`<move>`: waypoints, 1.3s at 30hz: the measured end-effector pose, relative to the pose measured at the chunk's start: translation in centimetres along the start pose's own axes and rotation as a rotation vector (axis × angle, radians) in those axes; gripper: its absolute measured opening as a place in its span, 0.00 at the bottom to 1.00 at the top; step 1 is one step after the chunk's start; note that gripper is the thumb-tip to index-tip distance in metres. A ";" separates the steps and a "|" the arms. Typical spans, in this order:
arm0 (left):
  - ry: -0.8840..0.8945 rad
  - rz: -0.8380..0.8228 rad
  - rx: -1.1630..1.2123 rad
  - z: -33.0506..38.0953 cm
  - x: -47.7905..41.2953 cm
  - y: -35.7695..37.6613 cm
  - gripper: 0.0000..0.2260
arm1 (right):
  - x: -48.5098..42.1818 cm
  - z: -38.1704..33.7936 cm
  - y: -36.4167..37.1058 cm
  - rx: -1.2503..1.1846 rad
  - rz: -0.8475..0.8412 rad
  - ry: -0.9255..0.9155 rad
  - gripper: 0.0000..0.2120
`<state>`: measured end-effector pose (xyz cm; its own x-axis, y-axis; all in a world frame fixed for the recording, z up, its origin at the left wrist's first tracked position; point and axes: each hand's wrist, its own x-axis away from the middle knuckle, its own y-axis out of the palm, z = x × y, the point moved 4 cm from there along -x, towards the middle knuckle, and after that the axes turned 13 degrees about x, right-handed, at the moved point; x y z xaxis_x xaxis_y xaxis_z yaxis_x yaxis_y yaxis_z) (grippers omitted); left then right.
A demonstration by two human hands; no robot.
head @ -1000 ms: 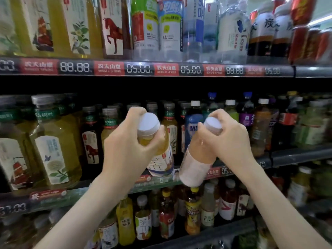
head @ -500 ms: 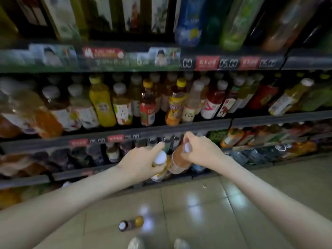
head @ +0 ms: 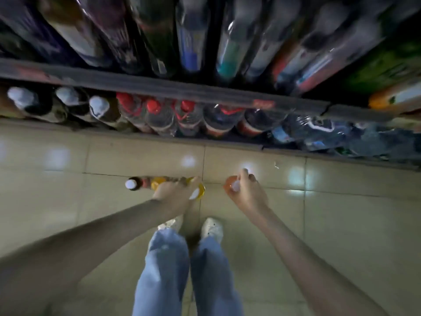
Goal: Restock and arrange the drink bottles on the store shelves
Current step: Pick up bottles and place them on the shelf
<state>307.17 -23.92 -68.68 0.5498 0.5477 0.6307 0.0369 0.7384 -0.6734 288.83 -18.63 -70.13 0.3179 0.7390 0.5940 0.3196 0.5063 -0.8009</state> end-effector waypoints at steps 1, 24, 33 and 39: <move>-0.023 0.006 0.020 -1.1 -2.4 2.7 0.23 | -1.8 0.8 3.2 -0.031 -0.001 0.035 0.21; -0.198 0.035 0.357 -6.7 -9.5 13.6 0.27 | -5.4 -1.4 14.7 -0.376 0.099 0.083 0.26; 0.061 0.235 0.527 5.9 7.8 -15.4 0.20 | 10.0 -6.0 -17.7 -0.675 0.380 -0.072 0.17; 0.461 0.431 0.488 14.5 20.8 -34.8 0.13 | 20.8 -8.5 -38.3 -0.766 0.660 -0.242 0.12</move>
<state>305.24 -32.53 -26.61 0.7264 0.6848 0.0583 -0.5681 0.6460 -0.5098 290.80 -26.39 -26.45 0.4749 0.8790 -0.0438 0.6557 -0.3866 -0.6485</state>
